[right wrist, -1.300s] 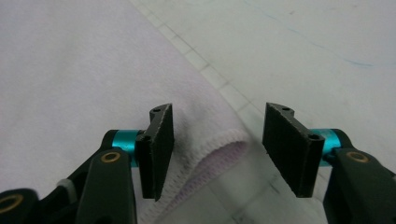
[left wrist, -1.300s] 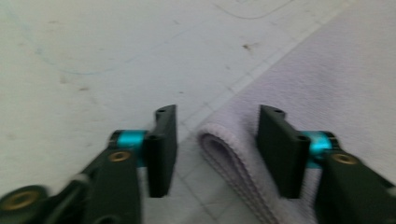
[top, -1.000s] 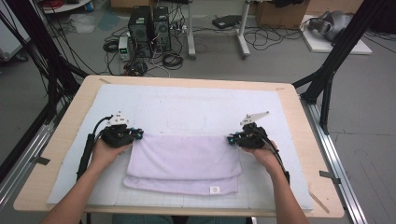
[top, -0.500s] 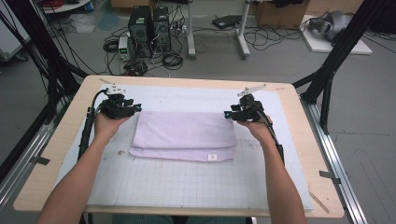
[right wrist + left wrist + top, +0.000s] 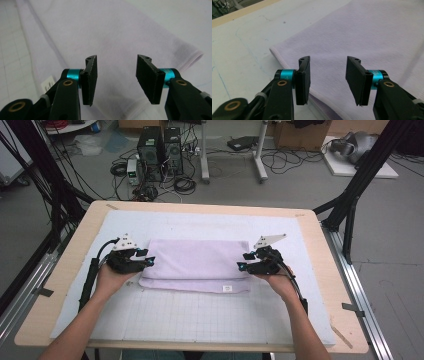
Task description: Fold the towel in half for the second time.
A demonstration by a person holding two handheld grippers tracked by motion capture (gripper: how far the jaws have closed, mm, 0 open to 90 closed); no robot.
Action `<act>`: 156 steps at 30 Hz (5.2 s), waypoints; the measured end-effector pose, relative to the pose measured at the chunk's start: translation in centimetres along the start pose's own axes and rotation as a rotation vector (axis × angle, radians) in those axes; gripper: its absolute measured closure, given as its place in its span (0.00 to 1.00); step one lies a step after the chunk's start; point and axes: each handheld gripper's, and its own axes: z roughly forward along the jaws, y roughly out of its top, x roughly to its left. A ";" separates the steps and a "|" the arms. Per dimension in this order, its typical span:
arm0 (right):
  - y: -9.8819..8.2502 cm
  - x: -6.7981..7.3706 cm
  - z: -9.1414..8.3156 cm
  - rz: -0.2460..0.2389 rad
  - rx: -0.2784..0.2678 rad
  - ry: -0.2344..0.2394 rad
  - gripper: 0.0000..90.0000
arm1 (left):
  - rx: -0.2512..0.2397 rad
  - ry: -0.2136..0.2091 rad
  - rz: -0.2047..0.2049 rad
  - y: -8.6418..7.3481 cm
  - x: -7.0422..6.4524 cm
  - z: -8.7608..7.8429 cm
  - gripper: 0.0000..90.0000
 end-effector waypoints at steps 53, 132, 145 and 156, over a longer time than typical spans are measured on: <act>-3.5 3.7 -0.1 -0.071 0.088 0.069 0.93 | 0.066 -0.019 0.083 -4.5 -2.1 -2.3 0.97; -4.2 4.3 -5.4 0.081 -0.161 -0.085 0.17 | -0.110 0.052 -0.118 -4.7 -3.0 -7.1 0.18; -5.6 5.1 -7.0 0.095 -0.183 -0.090 0.17 | -0.112 0.064 -0.122 -5.6 -3.7 -8.3 0.18; -6.7 5.8 -8.5 0.084 -0.188 -0.100 0.17 | -0.113 0.065 -0.120 -6.1 -4.4 -9.1 0.18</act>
